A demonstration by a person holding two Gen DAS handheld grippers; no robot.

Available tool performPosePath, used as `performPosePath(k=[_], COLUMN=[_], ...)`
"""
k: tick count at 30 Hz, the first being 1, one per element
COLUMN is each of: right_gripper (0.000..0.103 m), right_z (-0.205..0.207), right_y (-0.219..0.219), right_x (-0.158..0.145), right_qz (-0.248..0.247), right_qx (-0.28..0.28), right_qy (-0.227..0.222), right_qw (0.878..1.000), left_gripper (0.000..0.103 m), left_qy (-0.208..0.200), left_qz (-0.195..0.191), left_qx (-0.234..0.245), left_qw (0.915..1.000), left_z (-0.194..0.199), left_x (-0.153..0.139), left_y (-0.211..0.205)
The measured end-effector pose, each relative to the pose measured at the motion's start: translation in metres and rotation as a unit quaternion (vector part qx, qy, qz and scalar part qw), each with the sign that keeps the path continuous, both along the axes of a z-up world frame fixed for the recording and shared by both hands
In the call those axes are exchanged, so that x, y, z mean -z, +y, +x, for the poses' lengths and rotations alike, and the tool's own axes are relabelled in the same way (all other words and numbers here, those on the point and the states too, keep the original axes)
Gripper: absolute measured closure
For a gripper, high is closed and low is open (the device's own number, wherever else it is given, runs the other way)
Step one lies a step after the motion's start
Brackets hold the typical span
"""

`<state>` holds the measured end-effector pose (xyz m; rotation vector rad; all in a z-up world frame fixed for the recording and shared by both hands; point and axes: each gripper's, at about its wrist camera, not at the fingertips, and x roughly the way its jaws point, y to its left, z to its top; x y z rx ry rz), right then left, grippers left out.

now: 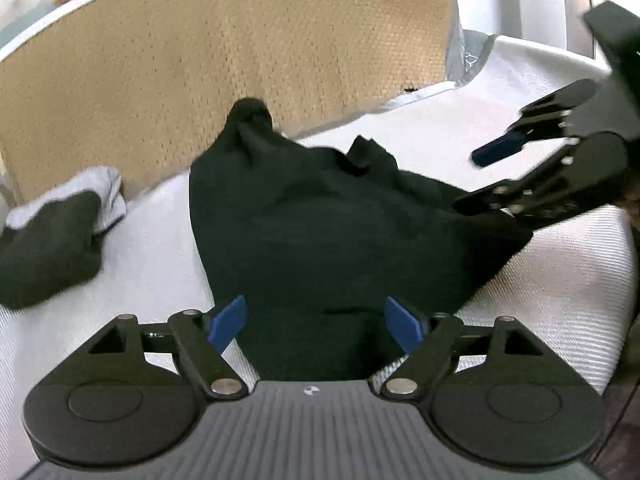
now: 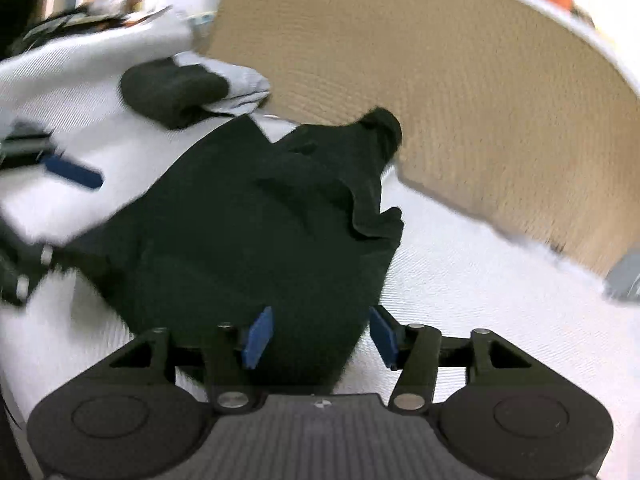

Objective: Fold clothes

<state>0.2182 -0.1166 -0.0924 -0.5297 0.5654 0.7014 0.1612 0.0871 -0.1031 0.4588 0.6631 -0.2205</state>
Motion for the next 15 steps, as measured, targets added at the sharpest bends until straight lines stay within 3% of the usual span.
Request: performPosePath(k=[4,6,11,13,15], right_gripper=[0.037,0.037,0.037,0.035,0.035], right_z=[-0.014,-0.025,-0.039,-0.039,-0.042], right_y=[-0.009,-0.011,0.006,0.017,0.025], right_x=[0.009,0.015,0.03,0.038,0.04], right_qz=[-0.03,-0.045,-0.106,-0.132,-0.146], right_qx=[-0.036,-0.061,-0.115,-0.13,-0.142], right_qy=[-0.005,-0.029,-0.095,-0.111,-0.119], right_qw=[0.999,0.997,0.983,0.976,0.972], left_gripper=[0.022,0.022,0.02,0.019,0.017], left_qy=[0.007,0.011,0.023,0.046,0.057], left_qz=[0.032,0.048,0.081,0.09,0.129], left_qx=[0.017,0.026,0.036,0.048,0.058], left_qw=[0.9993,0.9984,0.9958,0.9937,0.9883], left_z=[-0.007,-0.01,-0.008,0.003,0.01], left_x=[0.006,0.01,0.019,0.027,0.037], left_y=[-0.008,-0.011,-0.019,-0.022,-0.03])
